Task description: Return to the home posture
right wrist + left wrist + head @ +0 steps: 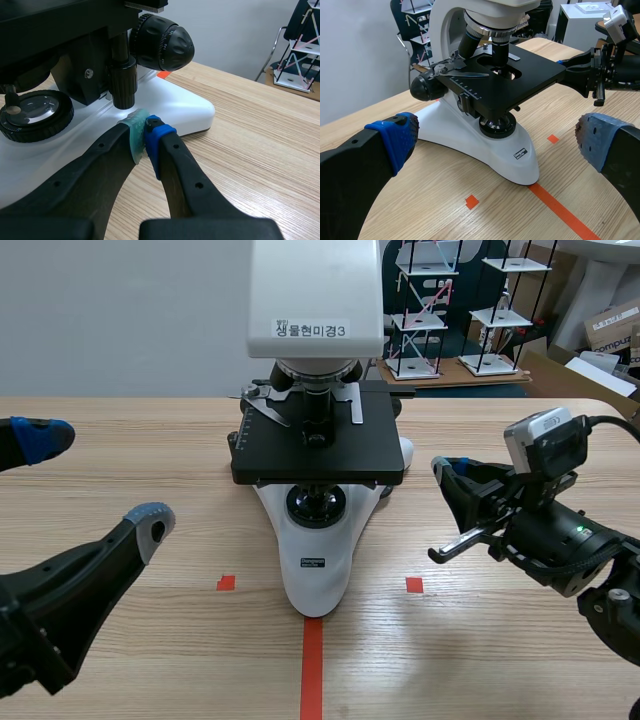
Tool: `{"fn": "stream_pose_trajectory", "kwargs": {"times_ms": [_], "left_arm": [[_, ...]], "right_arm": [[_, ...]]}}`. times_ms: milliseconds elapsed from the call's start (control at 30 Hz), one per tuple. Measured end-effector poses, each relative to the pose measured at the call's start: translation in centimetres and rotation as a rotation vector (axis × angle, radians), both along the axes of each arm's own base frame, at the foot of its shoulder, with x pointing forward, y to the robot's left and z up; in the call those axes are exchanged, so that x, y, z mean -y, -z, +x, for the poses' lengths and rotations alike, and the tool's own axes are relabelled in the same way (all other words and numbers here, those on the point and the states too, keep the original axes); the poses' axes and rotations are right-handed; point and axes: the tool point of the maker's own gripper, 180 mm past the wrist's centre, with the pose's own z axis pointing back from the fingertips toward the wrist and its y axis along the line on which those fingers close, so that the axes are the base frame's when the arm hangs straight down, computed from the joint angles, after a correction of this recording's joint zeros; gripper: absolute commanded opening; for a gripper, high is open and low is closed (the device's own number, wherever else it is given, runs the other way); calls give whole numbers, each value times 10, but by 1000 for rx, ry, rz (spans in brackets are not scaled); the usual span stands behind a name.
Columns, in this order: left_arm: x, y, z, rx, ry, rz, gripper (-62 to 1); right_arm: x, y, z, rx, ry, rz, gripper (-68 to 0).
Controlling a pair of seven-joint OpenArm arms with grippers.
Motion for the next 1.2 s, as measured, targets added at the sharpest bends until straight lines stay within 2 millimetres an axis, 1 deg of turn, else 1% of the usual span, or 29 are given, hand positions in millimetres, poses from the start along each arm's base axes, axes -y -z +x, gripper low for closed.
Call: {"fn": "stream_pose_trajectory", "kwargs": {"times_ms": [633, 700, 767, 867, 967, 1100, 1200], "left_arm": [[0, 0, 0, 0, 0, 0, 14], [0, 0, 0, 0, 0, 0, 14], [0, 0, 0, 0, 0, 0, 14], [0, 0, 0, 0, 0, 0, 14], [0, 0, 0, 0, 0, 0, 14], [0, 0, 0, 0, 0, 0, 14], [0, 0, 0, 0, 0, 1, 14]], "right_arm": [[0, 0, 0, 0, 0, 0, -664], [0, 0, 0, 0, 0, 0, -652], [0, 0, 0, 0, 0, 0, -611], [0, 0, 0, 0, 0, 0, -519], [0, 1, 0, -6, 1, -3, -392], [2, 8, -3, -35, 2, -18, -209], [7, 16, -14, -61, 2, -30, -114]]}}
